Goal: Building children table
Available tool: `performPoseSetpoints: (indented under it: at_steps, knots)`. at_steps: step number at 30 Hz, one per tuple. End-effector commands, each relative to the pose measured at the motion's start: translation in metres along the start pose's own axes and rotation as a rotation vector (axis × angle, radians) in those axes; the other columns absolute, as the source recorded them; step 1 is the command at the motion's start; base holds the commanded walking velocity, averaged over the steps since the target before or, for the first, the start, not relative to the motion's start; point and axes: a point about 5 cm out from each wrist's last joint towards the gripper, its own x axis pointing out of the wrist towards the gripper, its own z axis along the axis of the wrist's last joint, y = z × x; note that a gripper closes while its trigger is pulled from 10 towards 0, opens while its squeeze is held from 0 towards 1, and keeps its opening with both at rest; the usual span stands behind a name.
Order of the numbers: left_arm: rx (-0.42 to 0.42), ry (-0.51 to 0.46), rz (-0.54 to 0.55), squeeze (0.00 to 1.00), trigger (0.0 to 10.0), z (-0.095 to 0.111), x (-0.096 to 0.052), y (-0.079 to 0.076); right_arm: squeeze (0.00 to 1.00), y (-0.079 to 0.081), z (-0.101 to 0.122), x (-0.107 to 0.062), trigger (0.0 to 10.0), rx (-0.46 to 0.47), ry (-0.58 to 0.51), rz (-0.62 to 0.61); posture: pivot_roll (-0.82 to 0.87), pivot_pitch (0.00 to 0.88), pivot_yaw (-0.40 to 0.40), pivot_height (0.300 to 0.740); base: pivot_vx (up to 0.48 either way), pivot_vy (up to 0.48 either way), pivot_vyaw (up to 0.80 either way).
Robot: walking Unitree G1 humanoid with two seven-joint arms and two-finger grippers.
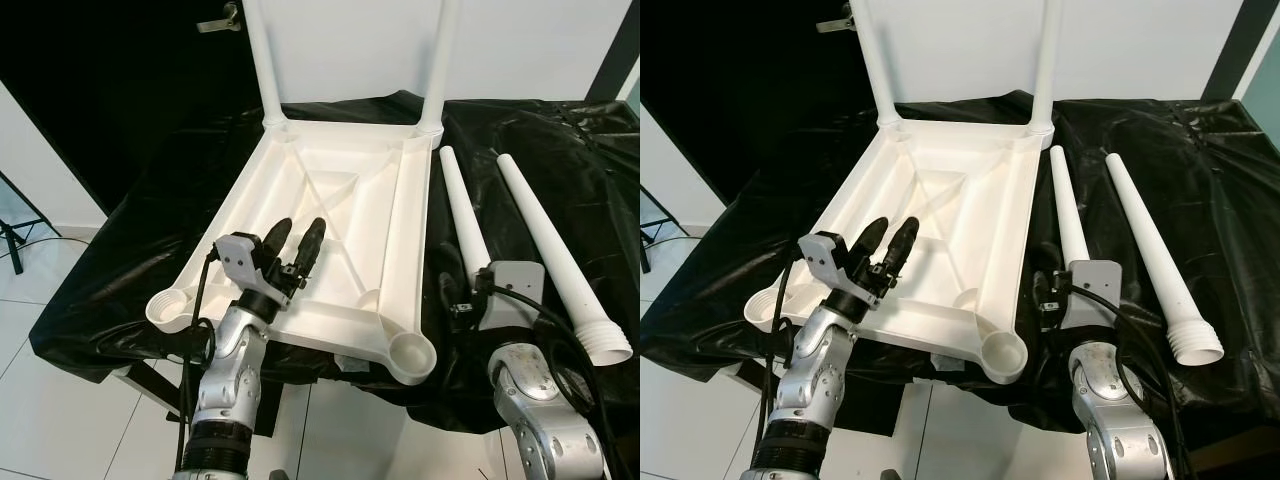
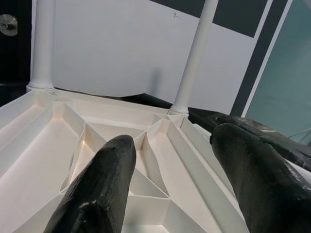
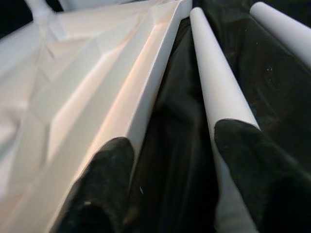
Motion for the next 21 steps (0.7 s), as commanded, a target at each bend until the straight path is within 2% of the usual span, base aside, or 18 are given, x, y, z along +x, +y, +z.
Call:
performPoseSetpoints:
  at_steps: [1,2,8,10,11,12,13,15,17,18,19,20,21]
  knots:
    - [0.012,0.015,0.012,0.00,10.0,0.001,-0.002,0.001,1.00,-0.007,0.003,0.005,10.0,0.052,0.030,-0.016,-0.13,0.012,0.056,0.740,0.000,0.000,0.00]
    - [0.009,0.019,0.014,0.00,10.0,0.000,0.000,0.000,1.00,-0.011,0.009,0.011,10.0,0.074,0.041,-0.025,-0.13,0.013,0.056,0.740,0.000,0.000,0.00]
    - [0.001,0.026,0.008,0.00,10.0,0.000,0.003,-0.002,1.00,-0.017,0.016,0.018,10.0,0.084,0.056,-0.035,-0.14,0.014,0.056,0.740,0.000,0.000,0.00]
    - [-0.008,0.042,-0.033,0.00,10.0,-0.003,0.005,-0.010,1.00,-0.023,0.017,0.022,10.0,0.038,0.130,-0.031,-0.14,0.016,0.050,0.740,0.000,0.000,0.00]
    - [-0.008,0.042,-0.033,0.00,10.0,-0.003,0.005,-0.010,1.00,-0.023,0.017,0.022,10.0,0.038,0.130,-0.031,-0.14,0.016,0.050,0.740,0.000,0.000,0.00]
    - [-0.012,0.049,-0.043,0.00,10.0,-0.004,0.006,-0.012,0.00,-0.025,0.014,0.022,10.0,0.017,0.170,-0.029,-0.14,0.016,0.049,0.740,0.000,0.000,0.00]
    - [-0.012,0.049,-0.043,0.00,10.0,-0.004,0.006,-0.012,0.00,-0.025,0.014,0.022,10.0,0.017,0.170,-0.029,-0.14,0.016,0.049,0.740,0.000,0.000,0.00]
    - [-0.020,0.059,-0.037,0.00,10.0,-0.006,0.007,-0.012,0.00,-0.028,0.005,0.023,10.0,0.004,0.262,-0.002,-0.14,0.014,0.046,0.740,0.000,0.000,0.00]
    - [-0.023,0.062,-0.033,0.00,10.0,-0.006,0.007,-0.012,0.00,-0.028,0.003,0.023,10.0,0.007,0.293,0.010,-0.14,0.014,0.046,0.740,0.000,0.000,0.00]
    - [-0.024,0.068,-0.035,0.00,10.0,-0.007,0.007,-0.012,0.00,-0.029,0.000,0.024,10.0,0.035,0.337,0.019,-0.14,0.010,0.045,0.740,0.000,0.000,0.00]
    - [-0.024,0.068,-0.035,0.00,10.0,-0.007,0.007,-0.012,0.00,-0.029,0.000,0.024,10.0,0.035,0.337,0.019,-0.14,0.010,0.045,0.740,0.000,0.000,0.00]
    - [-0.022,0.079,-0.043,0.00,10.0,-0.008,0.007,-0.012,0.00,-0.031,-0.002,0.025,10.0,0.080,0.386,0.025,-0.14,0.009,0.043,0.740,0.000,0.000,0.00]
    - [-0.022,0.079,-0.043,0.00,10.0,-0.008,0.007,-0.012,0.00,-0.031,-0.002,0.025,10.0,0.080,0.386,0.025,-0.14,0.009,0.043,0.740,0.000,0.000,0.00]
